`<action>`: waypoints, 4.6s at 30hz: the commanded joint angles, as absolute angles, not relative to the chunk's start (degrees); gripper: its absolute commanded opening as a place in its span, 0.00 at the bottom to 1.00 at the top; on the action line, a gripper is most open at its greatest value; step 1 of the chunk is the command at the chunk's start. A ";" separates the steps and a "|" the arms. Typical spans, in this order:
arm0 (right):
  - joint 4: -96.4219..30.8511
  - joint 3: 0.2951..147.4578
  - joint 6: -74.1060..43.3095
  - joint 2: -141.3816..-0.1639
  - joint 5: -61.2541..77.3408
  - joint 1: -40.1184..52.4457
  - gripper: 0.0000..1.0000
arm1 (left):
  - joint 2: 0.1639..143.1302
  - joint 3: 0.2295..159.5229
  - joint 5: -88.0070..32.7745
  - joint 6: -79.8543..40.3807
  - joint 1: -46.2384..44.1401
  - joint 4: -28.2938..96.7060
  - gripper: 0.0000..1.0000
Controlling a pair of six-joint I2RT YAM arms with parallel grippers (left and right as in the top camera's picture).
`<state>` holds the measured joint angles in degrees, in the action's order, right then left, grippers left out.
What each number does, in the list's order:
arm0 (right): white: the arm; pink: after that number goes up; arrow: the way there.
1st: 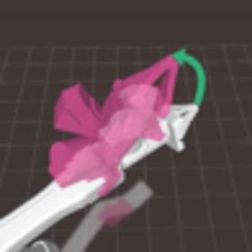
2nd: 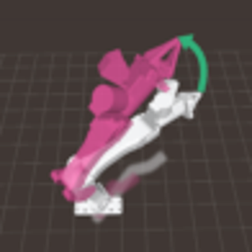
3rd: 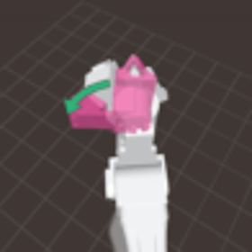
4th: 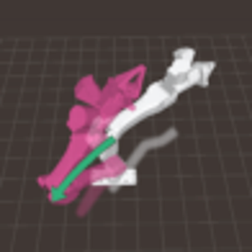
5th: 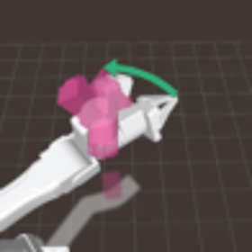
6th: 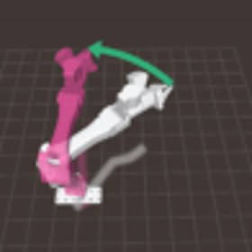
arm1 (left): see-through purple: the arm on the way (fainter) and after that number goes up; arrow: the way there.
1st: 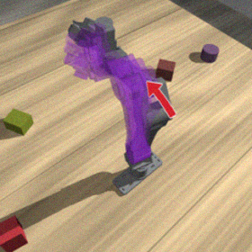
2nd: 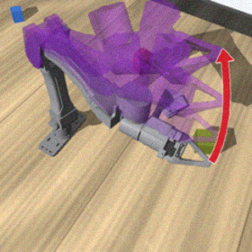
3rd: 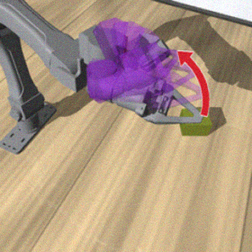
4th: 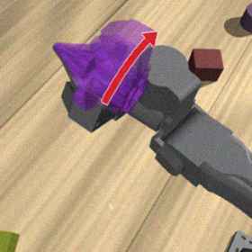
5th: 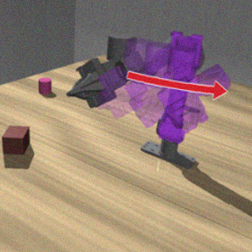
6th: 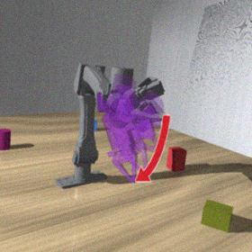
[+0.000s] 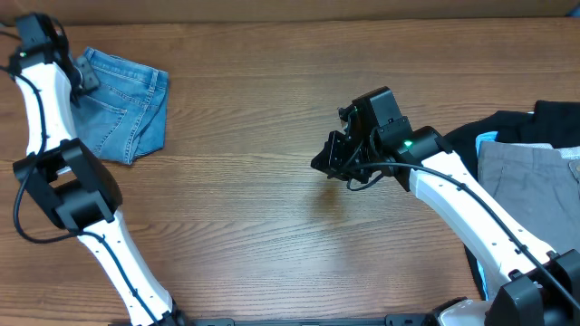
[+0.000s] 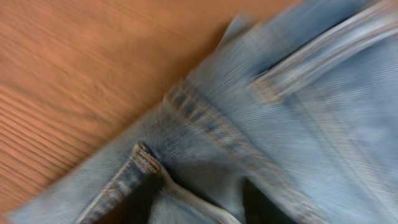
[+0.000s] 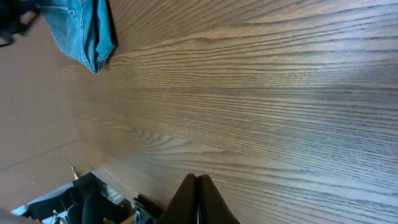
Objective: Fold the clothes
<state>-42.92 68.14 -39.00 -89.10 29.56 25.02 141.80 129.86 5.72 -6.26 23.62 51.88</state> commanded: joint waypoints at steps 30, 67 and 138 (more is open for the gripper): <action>-45.01 79.18 -17.26 -68.38 14.94 24.99 0.86 | 93.62 142.96 -14.66 4.32 11.35 90.61 1.00; -55.96 79.79 -14.90 -59.55 13.23 24.99 1.00 | 76.49 141.47 -2.52 -7.75 -13.91 96.79 1.00; -3.18 0.47 -5.96 -0.30 18.11 -2.66 1.00 | 76.49 141.47 -2.52 -7.75 -13.91 96.79 1.00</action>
<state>-3.46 1.04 -5.98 -0.80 18.61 -2.33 76.62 141.62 -3.11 -7.16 -13.54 96.88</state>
